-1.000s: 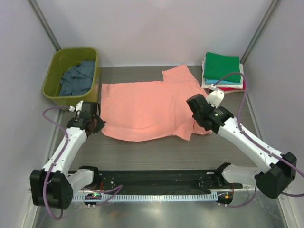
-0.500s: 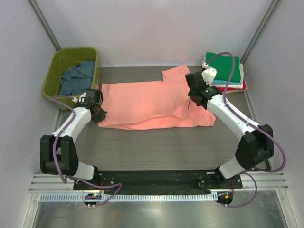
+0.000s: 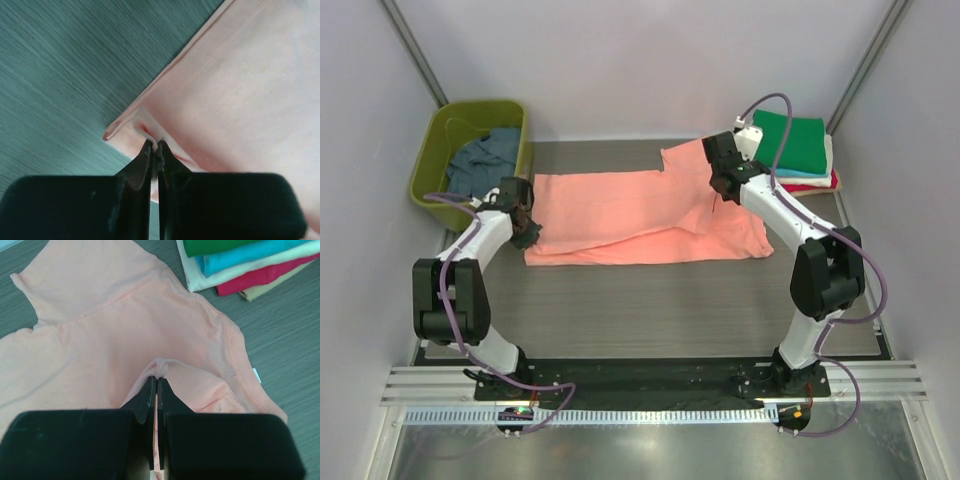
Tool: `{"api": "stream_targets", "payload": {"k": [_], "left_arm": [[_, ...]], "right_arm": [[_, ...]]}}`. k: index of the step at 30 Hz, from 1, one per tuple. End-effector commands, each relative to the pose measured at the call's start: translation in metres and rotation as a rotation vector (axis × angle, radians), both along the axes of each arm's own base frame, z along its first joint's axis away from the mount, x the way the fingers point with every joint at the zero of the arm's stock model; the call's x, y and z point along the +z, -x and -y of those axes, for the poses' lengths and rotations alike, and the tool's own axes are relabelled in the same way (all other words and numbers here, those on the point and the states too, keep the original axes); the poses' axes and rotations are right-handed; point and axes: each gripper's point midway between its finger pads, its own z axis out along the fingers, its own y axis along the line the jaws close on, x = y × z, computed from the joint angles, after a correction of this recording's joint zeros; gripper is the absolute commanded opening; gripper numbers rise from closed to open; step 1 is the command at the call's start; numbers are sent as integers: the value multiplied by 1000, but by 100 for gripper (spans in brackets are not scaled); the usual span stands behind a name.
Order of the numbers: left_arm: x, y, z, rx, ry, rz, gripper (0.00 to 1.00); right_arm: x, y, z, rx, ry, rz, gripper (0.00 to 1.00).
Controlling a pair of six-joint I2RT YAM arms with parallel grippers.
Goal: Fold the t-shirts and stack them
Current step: Fold the tshirt
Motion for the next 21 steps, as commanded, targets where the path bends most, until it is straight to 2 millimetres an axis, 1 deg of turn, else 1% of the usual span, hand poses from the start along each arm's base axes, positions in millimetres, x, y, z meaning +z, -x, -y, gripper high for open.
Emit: {"api": "stream_targets", "payload": {"k": [1,2,3,4,5,6,7,8,9,10,11,12,13,14,15,16,17,18,19,20,21], "left_arm": [[4,-16,-15,55,27,28,4],[3,-23,-11,43,51,23,7],[3,-28,-9,42,64,21,12],[1,-31,-5,30,84,10,16],[7,-42,3,8,127,15,34],[9,-45,6,1,142,8,42],[14,-46,10,-4,163,10,46],[19,-48,13,-8,178,25,57],[31,-49,16,-20,185,58,63],[37,-48,16,-22,182,75,68],[47,-43,18,-37,181,98,73],[51,-40,18,-43,177,108,74],[56,-35,17,-45,169,120,74],[53,-25,16,-47,161,111,74],[65,-19,15,-46,147,149,74],[66,-14,15,-50,143,156,74],[58,-3,15,-51,133,139,74],[68,3,11,-48,110,176,74],[66,9,10,-45,106,178,74],[55,21,9,-42,100,156,73],[54,24,7,-33,92,172,73]], "right_arm": [[21,-28,3,-16,17,71,1],[20,-32,6,-26,32,64,1],[14,-40,11,-53,40,54,1],[11,-42,14,-65,48,39,1],[8,-47,17,-74,46,36,3],[15,-59,16,-79,24,55,11],[-4,-67,23,-90,33,8,39],[-11,-73,27,-103,34,-18,52],[-10,-79,30,-128,40,-50,71],[-8,-82,37,-142,38,-62,76],[-3,-83,36,-133,32,-64,80],[-3,-80,37,-132,34,-70,80],[12,-76,34,-118,7,-39,82],[13,-72,33,-107,-6,-36,83],[1,-58,34,-97,-7,-70,83],[3,-54,31,-82,-38,-54,83],[28,-42,31,-69,-66,-2,83],[9,-27,31,-58,-69,-34,84],[7,-16,30,-48,-88,-38,84],[4,9,35,-43,-101,-47,84],[1,18,35,-39,-115,-40,84]]}}
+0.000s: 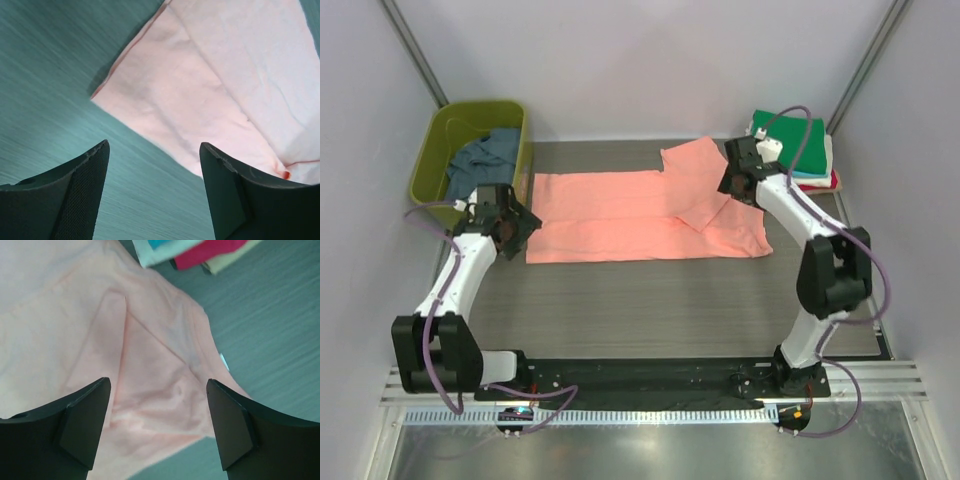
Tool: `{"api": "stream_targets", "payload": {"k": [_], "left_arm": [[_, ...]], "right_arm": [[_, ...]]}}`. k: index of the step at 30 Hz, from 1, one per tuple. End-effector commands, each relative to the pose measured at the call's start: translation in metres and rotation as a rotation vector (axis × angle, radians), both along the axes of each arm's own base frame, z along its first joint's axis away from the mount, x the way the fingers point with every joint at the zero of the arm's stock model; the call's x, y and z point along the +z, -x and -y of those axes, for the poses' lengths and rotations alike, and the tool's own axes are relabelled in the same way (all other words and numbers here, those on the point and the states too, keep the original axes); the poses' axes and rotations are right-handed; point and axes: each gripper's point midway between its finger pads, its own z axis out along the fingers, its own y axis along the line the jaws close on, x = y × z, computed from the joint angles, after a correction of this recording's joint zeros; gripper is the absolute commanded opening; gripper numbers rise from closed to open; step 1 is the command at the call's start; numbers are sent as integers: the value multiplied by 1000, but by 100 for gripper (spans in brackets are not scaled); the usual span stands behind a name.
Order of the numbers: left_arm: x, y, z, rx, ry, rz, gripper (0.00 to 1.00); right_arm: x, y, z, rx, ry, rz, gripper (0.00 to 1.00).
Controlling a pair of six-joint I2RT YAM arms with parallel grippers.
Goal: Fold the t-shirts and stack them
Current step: Fold the tshirt
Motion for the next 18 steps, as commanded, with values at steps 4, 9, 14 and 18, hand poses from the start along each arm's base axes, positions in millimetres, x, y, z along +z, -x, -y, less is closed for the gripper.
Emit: {"api": "stream_targets", "payload": {"k": [4,9,14,18], "left_arm": [[-35,36,-2,14,-14,3,73],[-62,42,4,2,20,36,72],[-80,43,-3,32,-8,-1,72],[-86,35,-4,53,-7,24,72]], "right_arm": [[8,85,3,11,-136,94,81],[-38,131,17,-14,-158,5,72],[-58,142,34,-48,-138,-20,70],[-73,132,40,-62,-138,-23,69]]}}
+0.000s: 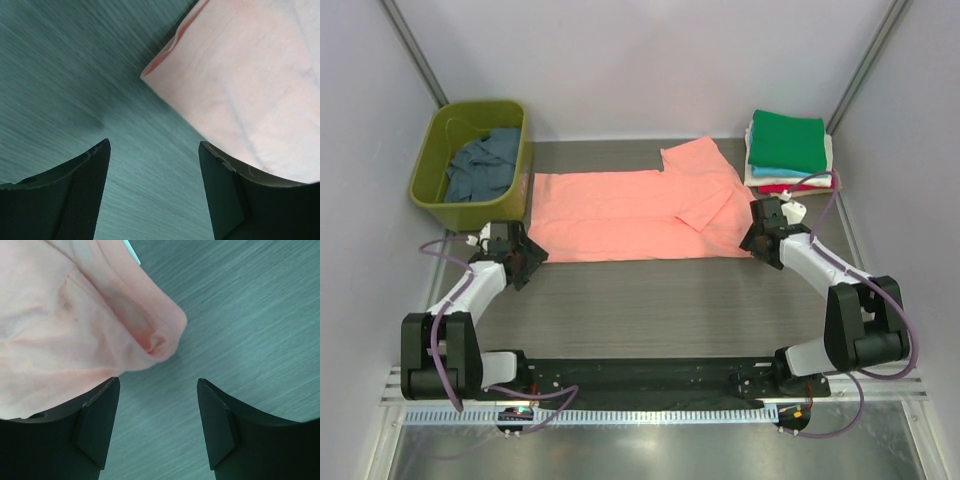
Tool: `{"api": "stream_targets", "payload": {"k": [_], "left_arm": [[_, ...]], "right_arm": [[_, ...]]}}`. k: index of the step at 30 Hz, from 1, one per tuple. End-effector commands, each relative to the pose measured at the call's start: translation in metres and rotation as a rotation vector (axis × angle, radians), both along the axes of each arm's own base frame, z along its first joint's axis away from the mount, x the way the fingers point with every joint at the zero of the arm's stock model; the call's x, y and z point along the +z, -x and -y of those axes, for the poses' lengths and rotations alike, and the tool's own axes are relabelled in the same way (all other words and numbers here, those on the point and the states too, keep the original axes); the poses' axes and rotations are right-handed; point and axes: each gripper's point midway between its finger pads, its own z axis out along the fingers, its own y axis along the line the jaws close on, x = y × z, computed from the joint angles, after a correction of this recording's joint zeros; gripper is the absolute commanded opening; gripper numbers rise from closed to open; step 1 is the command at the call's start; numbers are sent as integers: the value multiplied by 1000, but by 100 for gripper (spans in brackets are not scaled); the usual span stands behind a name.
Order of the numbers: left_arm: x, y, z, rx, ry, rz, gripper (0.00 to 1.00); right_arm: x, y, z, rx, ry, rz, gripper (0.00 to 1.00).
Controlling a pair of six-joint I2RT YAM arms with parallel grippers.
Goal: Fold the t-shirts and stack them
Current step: Fold the tshirt
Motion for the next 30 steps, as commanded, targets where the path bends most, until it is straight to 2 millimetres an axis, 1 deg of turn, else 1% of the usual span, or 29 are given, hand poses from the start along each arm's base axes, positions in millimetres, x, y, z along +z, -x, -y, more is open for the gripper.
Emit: {"api": "stream_targets", "payload": {"k": [1,2,3,4,5,6,9,11,14,15,17,20,22,23,25,26,27,28,29,30], "left_arm": [[4,-21,-5,30,-18,82,73],[4,-22,-5,31,-20,85,72],[3,-23,-6,35,-23,84,72],[3,-26,-7,39,-26,84,72],[2,-27,-7,39,-29,79,72],[1,-27,-7,39,-29,76,72],[-4,-28,-8,50,-30,59,72],[-9,-28,-11,59,-43,43,72],[-14,-28,-15,70,-49,28,71],[-14,-30,-15,70,-47,29,70],[-18,-33,-14,65,-41,22,67],[-24,-38,-14,67,-43,11,63],[-23,-44,-15,70,-43,13,58],[-29,-44,-15,70,-46,-2,56],[-30,-49,-17,73,-54,-7,47],[-30,-51,-17,76,-55,-7,41],[-32,-53,-16,72,-52,-12,24],[-33,-54,-16,70,-50,-17,15],[-30,-57,-15,68,-44,-9,6],[-29,-59,-13,61,-35,-7,0]], "right_arm": [[2,-28,1,-13,-15,93,68],[-7,-28,3,-17,-14,83,68],[-7,-34,4,-22,-19,110,67],[-12,-36,1,-14,-41,110,67],[-23,-35,2,-22,-49,92,65],[-26,-39,1,-23,-57,99,64],[-42,-39,3,-40,-64,67,61],[-46,-38,7,-52,-59,64,57],[-45,-39,12,-65,-61,72,53],[-45,-39,12,-61,-64,73,48],[-45,-40,11,-57,-70,74,40],[-45,-42,10,-49,-74,77,32],[-43,-43,8,-40,-81,81,28],[-44,-43,8,-37,-84,80,26],[-42,-43,6,-32,-93,85,23],[-42,-44,5,-30,-97,89,19],[-42,-44,5,-28,-100,88,16],[-42,-45,2,-25,-118,91,9],[-42,-46,-1,-21,-130,92,5],[-42,-48,-3,-20,-144,92,1]]}}
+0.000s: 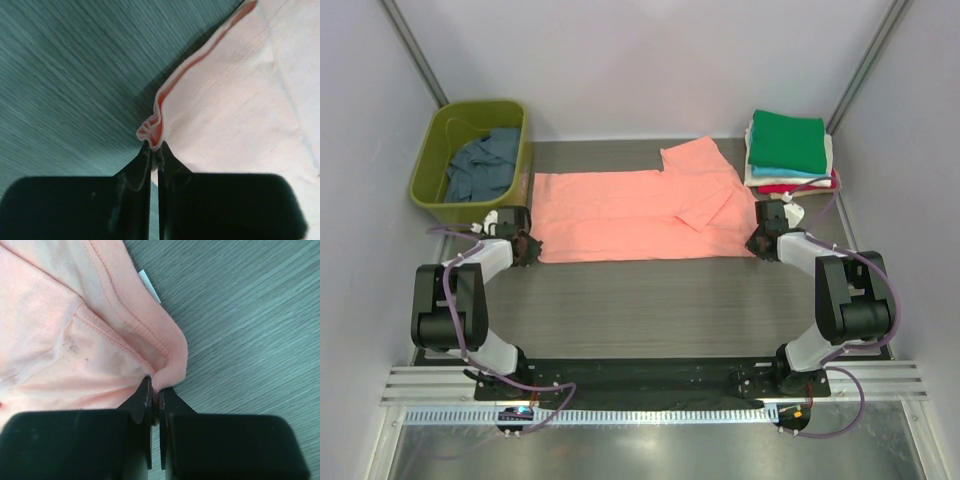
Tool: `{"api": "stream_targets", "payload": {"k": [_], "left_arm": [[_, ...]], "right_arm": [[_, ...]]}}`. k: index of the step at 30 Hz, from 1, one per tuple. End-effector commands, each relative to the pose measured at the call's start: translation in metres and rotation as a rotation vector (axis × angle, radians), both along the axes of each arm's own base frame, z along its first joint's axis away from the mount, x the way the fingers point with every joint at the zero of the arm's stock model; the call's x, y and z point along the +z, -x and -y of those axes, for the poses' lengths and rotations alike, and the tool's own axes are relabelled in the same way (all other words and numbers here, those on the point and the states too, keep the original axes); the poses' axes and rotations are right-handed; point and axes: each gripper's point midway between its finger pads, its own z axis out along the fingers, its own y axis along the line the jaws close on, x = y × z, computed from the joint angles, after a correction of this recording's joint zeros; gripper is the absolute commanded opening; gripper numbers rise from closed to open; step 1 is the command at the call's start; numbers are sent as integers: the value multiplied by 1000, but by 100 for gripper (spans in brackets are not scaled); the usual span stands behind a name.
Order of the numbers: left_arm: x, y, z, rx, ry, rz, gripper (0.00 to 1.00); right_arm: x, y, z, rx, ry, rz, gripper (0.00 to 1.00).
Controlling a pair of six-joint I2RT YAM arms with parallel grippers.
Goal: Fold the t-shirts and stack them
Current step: Fold the tshirt
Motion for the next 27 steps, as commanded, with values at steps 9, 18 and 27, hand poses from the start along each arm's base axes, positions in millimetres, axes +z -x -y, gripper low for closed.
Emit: {"api": "stream_targets", "payload": {"k": [9,18,27], "left_arm": [[82,-6,0,32,21,144,0],[66,44,-6,58,25,69,0],[44,88,-1,56,44,10,0]], "right_arm": [[160,-52,-17,59,-91,401,1],[79,28,8,-52,-63,201,1],[57,75,18,-104,-41,113,1]]}}
